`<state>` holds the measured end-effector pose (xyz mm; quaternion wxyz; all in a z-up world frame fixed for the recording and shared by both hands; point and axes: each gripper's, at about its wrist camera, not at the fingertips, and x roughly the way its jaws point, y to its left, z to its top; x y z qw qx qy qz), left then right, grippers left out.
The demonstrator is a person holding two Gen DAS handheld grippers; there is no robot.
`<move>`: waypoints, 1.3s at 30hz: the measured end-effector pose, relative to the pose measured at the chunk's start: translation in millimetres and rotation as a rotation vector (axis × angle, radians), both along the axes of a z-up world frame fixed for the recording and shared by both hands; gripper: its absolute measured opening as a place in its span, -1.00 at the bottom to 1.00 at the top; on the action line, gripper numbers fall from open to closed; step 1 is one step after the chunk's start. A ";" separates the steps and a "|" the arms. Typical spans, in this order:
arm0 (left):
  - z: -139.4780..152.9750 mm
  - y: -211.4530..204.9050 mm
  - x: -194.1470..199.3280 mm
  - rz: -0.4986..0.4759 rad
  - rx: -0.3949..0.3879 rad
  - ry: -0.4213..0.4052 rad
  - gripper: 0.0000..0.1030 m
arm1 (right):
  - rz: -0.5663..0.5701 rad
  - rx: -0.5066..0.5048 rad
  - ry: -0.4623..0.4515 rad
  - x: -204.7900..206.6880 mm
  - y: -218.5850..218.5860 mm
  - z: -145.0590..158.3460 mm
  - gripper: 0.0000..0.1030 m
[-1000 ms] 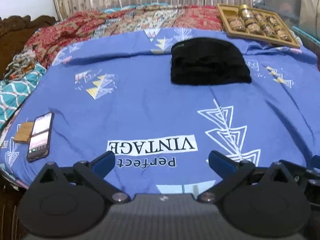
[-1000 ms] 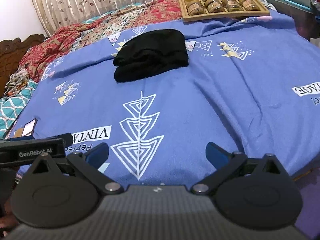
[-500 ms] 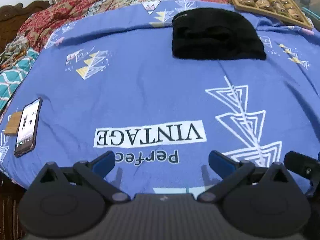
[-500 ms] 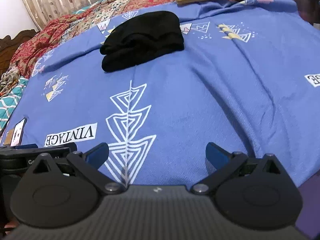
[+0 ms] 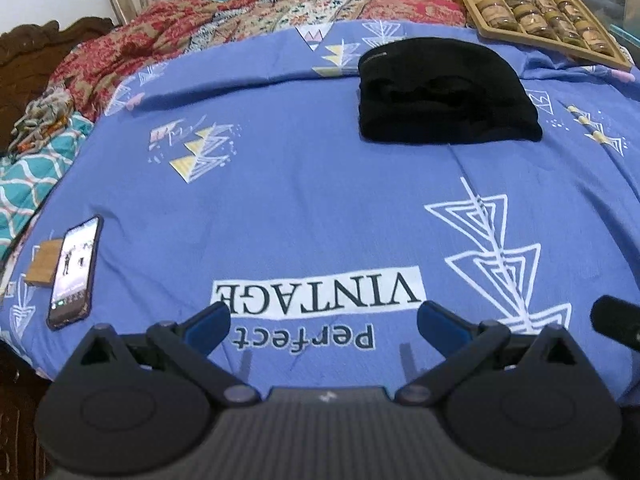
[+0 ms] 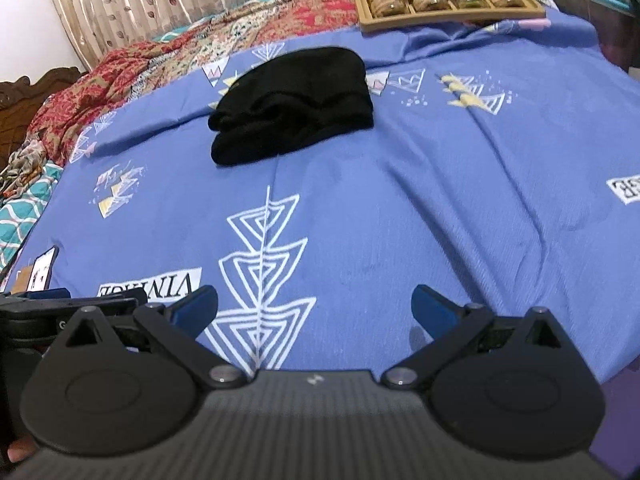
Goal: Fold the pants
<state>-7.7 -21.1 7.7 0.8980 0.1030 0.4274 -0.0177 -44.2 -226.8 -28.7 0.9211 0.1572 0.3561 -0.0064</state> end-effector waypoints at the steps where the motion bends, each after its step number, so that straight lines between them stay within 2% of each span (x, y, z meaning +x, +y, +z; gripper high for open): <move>1: 0.3 0.1 -0.1 0.000 0.003 -0.004 1.00 | 0.002 -0.002 -0.004 -0.4 0.3 0.4 1.00; 10: 1.0 1.1 0.3 0.001 0.015 -0.021 1.00 | 0.024 -0.006 0.011 3.6 3.1 -3.5 1.00; 22: -2.3 3.5 3.3 0.038 0.029 -0.002 1.00 | 0.021 -0.008 0.009 2.5 3.1 -2.6 1.00; 33: 0.5 -2.7 1.0 -0.005 0.015 0.001 1.00 | 0.014 -0.005 0.006 2.0 -1.1 -1.6 1.00; 39: 20.1 -29.8 13.0 -0.076 0.000 -0.014 1.00 | -0.014 -0.014 -0.032 6.0 -22.7 21.8 1.00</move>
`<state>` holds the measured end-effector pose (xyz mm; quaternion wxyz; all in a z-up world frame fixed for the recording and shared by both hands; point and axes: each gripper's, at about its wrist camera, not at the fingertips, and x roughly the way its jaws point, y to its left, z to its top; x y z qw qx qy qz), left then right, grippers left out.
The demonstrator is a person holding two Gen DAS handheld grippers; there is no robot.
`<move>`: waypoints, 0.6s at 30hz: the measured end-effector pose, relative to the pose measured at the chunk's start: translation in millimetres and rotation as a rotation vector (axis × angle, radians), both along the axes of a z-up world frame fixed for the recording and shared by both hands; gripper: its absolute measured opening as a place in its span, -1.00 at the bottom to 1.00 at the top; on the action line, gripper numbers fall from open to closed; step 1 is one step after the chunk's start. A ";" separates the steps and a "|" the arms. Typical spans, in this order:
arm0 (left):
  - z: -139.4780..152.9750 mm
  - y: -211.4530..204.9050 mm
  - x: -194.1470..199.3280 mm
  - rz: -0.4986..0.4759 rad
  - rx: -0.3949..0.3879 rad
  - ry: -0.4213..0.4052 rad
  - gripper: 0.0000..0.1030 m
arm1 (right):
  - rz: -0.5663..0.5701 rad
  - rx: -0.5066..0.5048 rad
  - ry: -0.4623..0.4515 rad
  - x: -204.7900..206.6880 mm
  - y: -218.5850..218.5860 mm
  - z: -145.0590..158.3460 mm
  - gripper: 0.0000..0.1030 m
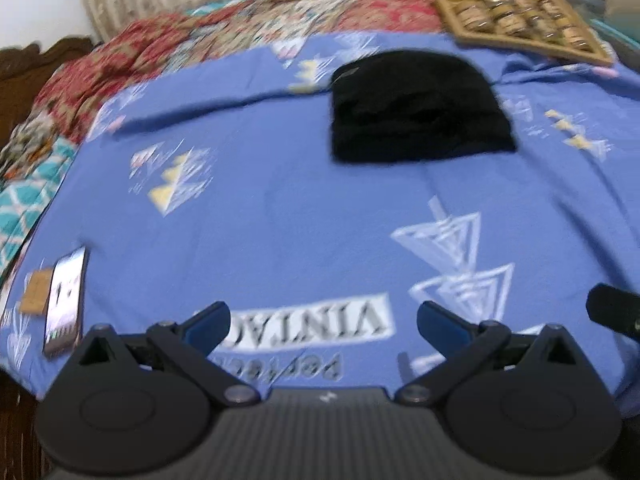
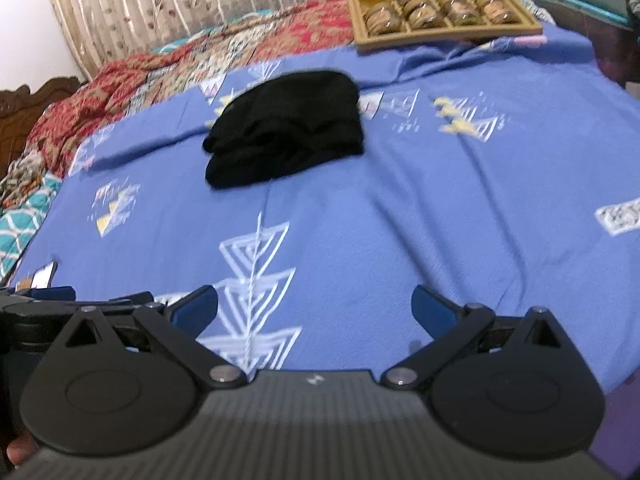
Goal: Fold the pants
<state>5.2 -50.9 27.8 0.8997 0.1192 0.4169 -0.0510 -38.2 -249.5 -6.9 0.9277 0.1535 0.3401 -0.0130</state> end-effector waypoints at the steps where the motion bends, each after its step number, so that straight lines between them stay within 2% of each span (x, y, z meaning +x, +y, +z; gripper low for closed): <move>1: 6.2 -6.6 0.6 -0.015 -0.009 -0.014 1.00 | -0.013 -0.001 -0.010 -0.7 -5.0 4.6 1.00; 4: 17.7 -21.0 -1.1 -0.045 -0.033 -0.043 1.00 | -0.037 0.003 -0.032 -3.9 -17.2 13.7 1.00; 8: 15.0 -26.9 -3.8 -0.061 -0.027 -0.040 1.00 | -0.052 0.007 -0.025 -6.3 -24.8 10.5 1.00; 12: 4.0 -22.5 -1.9 -0.026 0.012 -0.010 1.00 | -0.038 0.038 0.002 -4.1 -20.1 1.4 1.00; 18: -3.9 -6.3 0.3 0.029 0.013 0.025 1.00 | 0.034 0.031 0.026 -2.2 -3.0 -4.6 1.00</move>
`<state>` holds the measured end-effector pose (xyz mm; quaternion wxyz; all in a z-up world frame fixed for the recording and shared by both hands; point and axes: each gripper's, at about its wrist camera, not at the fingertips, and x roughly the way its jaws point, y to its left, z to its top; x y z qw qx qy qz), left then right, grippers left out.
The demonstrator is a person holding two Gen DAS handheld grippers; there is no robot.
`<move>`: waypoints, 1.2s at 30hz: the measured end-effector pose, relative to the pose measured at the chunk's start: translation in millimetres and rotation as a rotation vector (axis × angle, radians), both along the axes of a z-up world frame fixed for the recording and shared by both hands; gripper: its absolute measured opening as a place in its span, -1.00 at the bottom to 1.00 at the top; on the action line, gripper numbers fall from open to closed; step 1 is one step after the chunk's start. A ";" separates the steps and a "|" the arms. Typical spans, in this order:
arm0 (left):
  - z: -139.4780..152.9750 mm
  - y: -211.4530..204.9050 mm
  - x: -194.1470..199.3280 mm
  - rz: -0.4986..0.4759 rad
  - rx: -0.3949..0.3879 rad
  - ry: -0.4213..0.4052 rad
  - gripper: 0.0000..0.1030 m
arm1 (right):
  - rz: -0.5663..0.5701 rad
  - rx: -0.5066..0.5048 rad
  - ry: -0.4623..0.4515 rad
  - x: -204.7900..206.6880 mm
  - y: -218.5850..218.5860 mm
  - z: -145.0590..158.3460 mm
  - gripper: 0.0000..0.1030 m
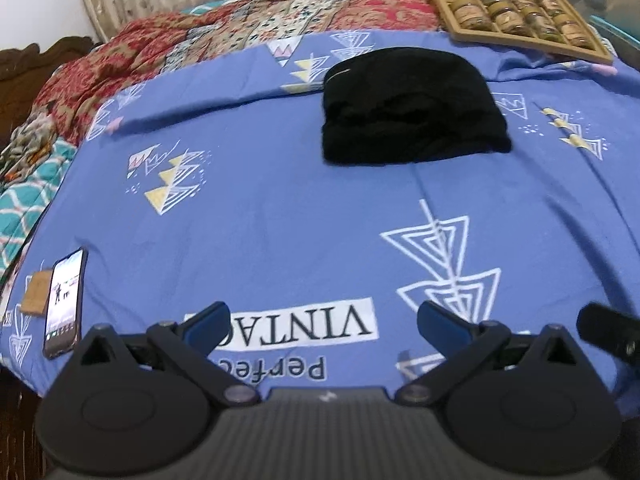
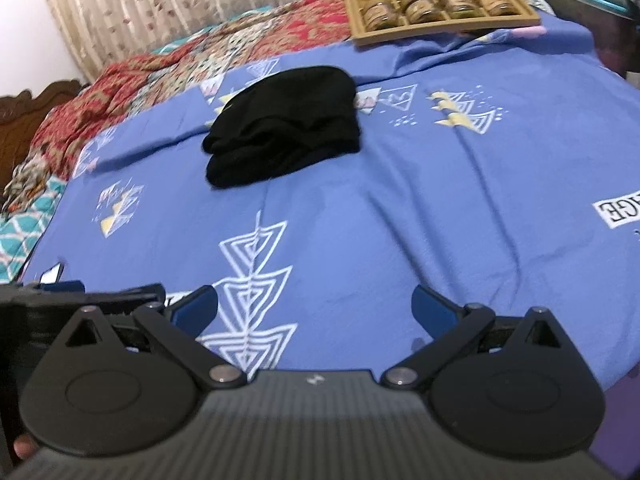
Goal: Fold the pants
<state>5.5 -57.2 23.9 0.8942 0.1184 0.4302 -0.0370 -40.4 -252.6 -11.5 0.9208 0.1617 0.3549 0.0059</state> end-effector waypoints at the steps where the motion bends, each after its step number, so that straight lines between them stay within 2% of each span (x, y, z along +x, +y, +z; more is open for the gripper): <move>1: -0.2 1.5 0.1 0.004 -0.001 0.002 1.00 | 0.007 -0.002 0.001 0.1 1.5 0.0 1.00; 17: -0.5 4.6 -2.4 -0.005 0.005 -0.004 1.00 | 0.008 -0.006 -0.002 1.2 2.3 0.1 1.00; 36: -3.6 4.5 -1.1 -0.010 -0.006 0.026 1.00 | 0.015 -0.006 0.009 0.6 4.0 -2.6 1.00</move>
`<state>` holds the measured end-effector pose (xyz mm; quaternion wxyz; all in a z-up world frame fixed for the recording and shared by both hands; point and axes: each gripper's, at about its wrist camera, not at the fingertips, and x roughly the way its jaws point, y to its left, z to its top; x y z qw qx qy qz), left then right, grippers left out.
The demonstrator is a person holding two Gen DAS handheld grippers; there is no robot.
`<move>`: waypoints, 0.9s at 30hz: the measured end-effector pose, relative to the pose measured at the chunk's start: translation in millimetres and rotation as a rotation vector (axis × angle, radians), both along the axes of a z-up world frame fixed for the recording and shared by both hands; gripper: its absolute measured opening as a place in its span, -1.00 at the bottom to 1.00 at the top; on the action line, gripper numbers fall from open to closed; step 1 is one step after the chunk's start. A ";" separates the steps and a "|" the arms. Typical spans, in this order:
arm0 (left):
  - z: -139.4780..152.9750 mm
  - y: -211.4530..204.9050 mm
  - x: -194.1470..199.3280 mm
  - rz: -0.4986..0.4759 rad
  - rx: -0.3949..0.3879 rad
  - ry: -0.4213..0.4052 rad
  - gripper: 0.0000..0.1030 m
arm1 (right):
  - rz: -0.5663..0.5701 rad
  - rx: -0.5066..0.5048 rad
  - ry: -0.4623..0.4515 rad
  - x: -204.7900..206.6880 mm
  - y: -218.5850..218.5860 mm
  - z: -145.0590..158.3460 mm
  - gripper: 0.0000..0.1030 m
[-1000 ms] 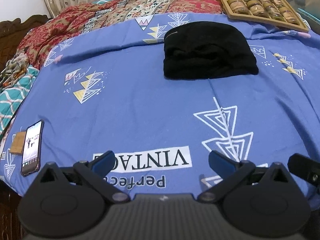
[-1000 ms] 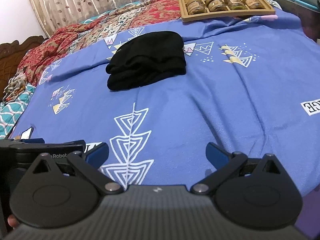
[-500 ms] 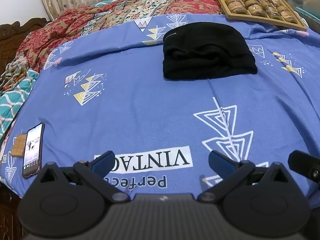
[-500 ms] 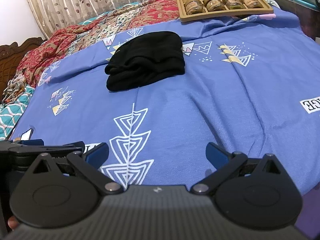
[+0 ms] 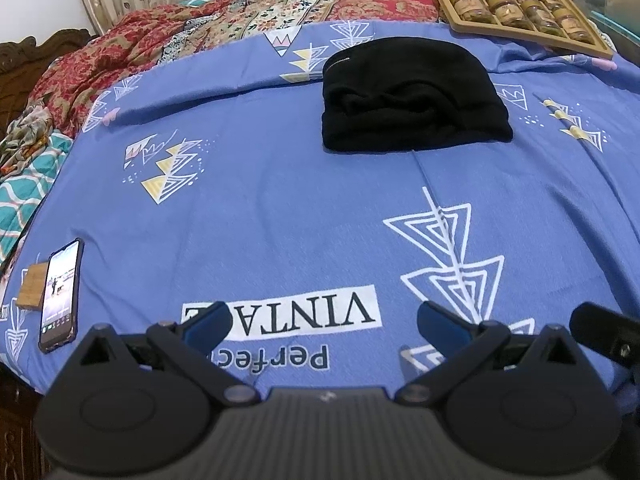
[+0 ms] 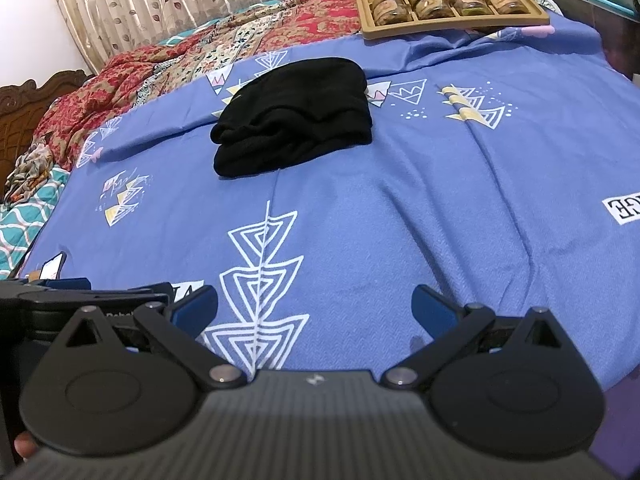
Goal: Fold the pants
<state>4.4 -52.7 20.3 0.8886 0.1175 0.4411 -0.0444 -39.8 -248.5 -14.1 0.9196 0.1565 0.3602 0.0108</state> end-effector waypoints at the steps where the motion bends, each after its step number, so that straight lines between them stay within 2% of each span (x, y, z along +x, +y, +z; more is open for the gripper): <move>1: -0.2 -0.1 -0.5 0.001 -0.001 0.001 1.00 | 0.000 -0.001 0.000 -0.2 0.4 0.2 1.00; 27: 10.7 11.5 0.3 0.013 -0.069 -0.029 1.00 | 0.028 -0.023 -0.008 2.0 10.1 2.9 1.00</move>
